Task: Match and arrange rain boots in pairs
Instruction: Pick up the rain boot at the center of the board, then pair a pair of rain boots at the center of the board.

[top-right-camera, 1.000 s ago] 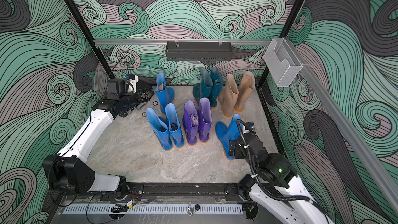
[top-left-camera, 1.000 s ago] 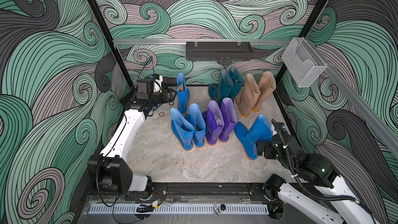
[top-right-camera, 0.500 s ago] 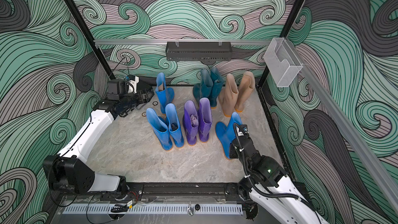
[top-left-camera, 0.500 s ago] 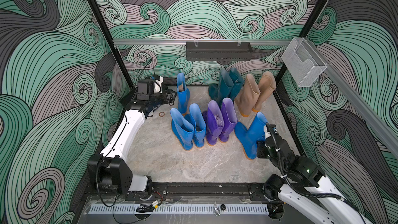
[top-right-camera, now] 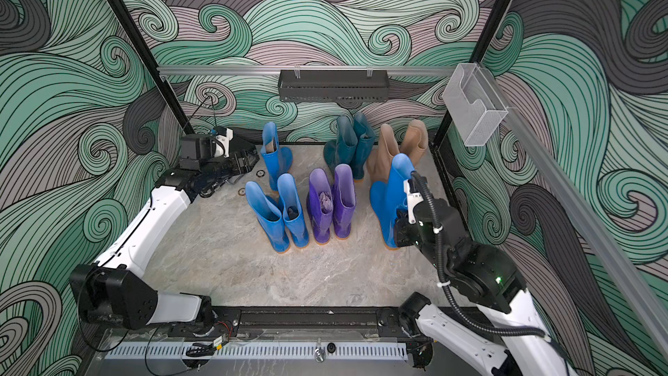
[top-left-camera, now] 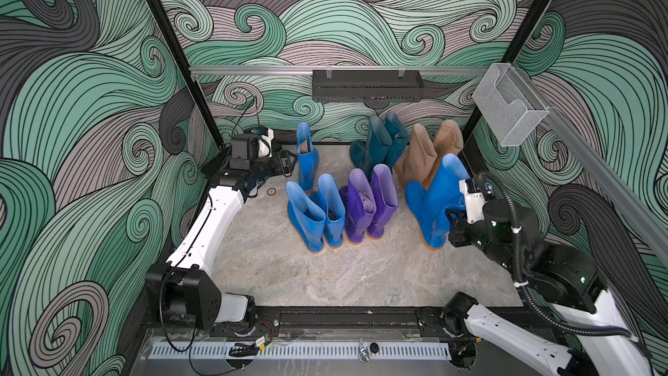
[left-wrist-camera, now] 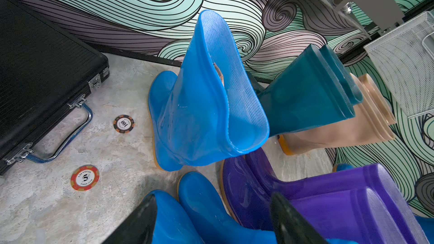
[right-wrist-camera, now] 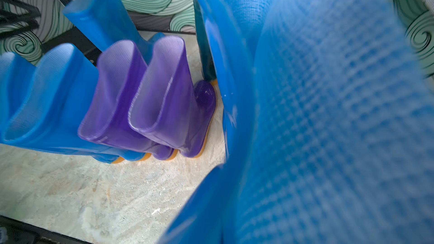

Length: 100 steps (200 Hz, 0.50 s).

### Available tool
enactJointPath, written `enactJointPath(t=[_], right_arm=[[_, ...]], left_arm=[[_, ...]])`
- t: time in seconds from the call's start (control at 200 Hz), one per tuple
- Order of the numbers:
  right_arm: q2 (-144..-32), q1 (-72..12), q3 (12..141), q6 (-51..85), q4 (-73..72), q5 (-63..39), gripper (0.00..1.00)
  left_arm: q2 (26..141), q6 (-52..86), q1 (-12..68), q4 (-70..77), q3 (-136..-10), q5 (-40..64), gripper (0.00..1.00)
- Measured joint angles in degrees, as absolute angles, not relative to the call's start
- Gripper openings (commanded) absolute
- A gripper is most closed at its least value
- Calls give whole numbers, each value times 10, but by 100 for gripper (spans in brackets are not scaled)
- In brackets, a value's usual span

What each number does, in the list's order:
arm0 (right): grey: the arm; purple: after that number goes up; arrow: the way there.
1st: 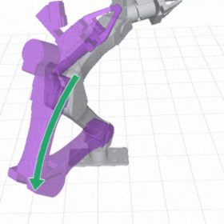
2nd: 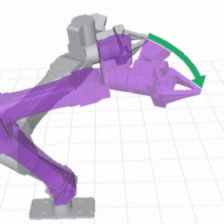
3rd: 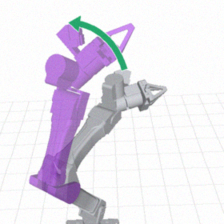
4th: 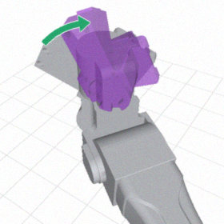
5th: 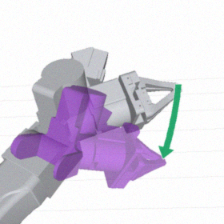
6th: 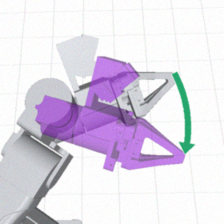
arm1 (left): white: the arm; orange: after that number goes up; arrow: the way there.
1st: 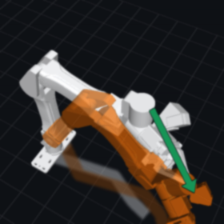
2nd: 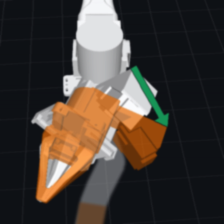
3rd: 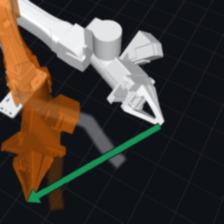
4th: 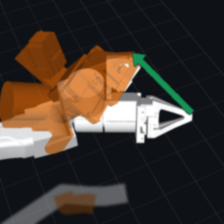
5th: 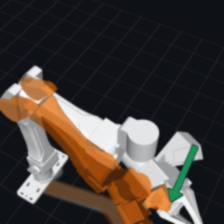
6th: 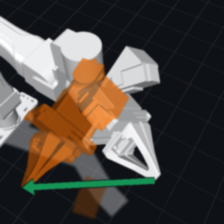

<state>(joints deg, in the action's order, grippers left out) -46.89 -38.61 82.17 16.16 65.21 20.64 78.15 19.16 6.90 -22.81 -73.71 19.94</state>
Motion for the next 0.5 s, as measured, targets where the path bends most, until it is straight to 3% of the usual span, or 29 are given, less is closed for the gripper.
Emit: enactJointPath(t=[0.5], right_arm=[[-702, -386, 1185, -3, 665, 203, 0]], left_arm=[[770, 203, 70, -227, -737, 200, 77]])
